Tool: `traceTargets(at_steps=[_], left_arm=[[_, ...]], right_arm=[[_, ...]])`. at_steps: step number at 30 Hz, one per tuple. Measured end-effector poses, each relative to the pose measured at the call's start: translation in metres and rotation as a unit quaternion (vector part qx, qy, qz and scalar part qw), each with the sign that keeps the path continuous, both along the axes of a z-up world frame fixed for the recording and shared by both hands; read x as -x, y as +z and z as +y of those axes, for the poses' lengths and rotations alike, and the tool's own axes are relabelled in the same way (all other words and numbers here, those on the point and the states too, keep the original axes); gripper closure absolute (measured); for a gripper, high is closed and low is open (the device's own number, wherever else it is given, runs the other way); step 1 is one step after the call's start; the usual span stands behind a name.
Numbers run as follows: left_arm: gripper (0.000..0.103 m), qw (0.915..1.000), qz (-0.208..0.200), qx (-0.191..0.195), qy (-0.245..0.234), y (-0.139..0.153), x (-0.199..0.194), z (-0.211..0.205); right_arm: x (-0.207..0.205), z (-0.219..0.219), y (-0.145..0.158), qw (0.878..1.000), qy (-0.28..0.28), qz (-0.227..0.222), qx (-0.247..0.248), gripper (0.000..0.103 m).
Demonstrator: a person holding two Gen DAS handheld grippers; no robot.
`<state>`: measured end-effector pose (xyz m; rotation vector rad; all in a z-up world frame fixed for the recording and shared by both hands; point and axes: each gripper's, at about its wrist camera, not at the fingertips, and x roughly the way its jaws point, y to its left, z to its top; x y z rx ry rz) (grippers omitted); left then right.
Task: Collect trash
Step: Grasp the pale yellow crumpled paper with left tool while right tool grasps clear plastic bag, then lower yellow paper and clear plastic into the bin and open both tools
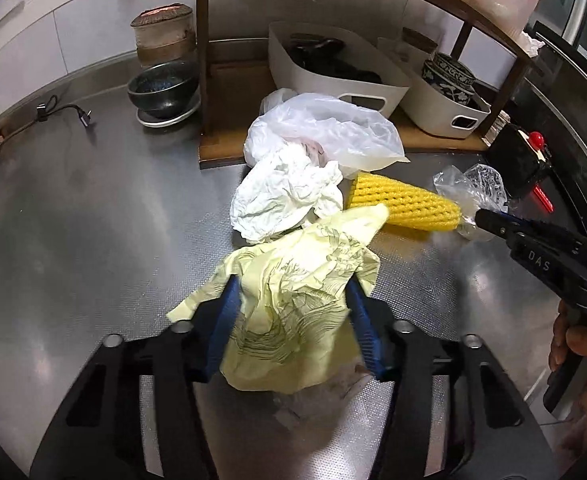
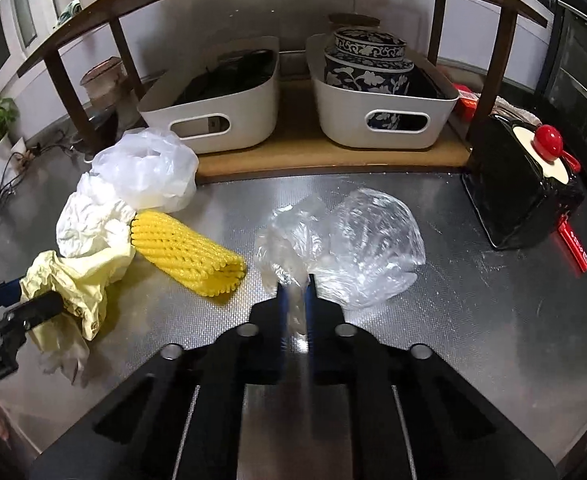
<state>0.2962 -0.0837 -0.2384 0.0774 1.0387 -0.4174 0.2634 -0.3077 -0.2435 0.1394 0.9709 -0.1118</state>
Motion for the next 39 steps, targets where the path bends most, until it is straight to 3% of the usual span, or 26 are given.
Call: traceTargets(at_steps=[4, 8, 16, 23, 31, 39], left_arm=[[0.071, 0.9999, -0.011, -0.001, 0.000, 0.004, 0.002, 0.003], [0.075, 0.9992, -0.039, -0.002, 0.004, 0.020, 0.009, 0.009], [0.077, 0.9964, -0.083, 0.007, 0.016, 0.069, 0.045, 0.027], [0.076, 0.9955, -0.092, 0.007, 0.018, 0.095, 0.105, 0.048], [0.076, 0.9958, -0.085, 0.007, 0.031, 0.097, 0.171, 0.075], [0.076, 0.9975, -0.067, -0.001, 0.021, 0.076, 0.230, 0.087]], right_arm=[[0.012, 0.001, 0.002, 1.000, -0.001, -0.005, 0.000, 0.097], [0.026, 0.003, 0.012, 1.000, -0.004, -0.016, 0.000, 0.097], [0.070, 0.011, 0.064, 0.998, -0.001, -0.062, -0.012, 0.097], [0.119, 0.037, 0.097, 0.996, 0.028, -0.082, -0.029, 0.097], [0.172, 0.066, 0.100, 0.995, 0.059, -0.069, -0.043, 0.097], [0.231, 0.092, 0.084, 0.992, 0.094, -0.033, -0.073, 0.097]])
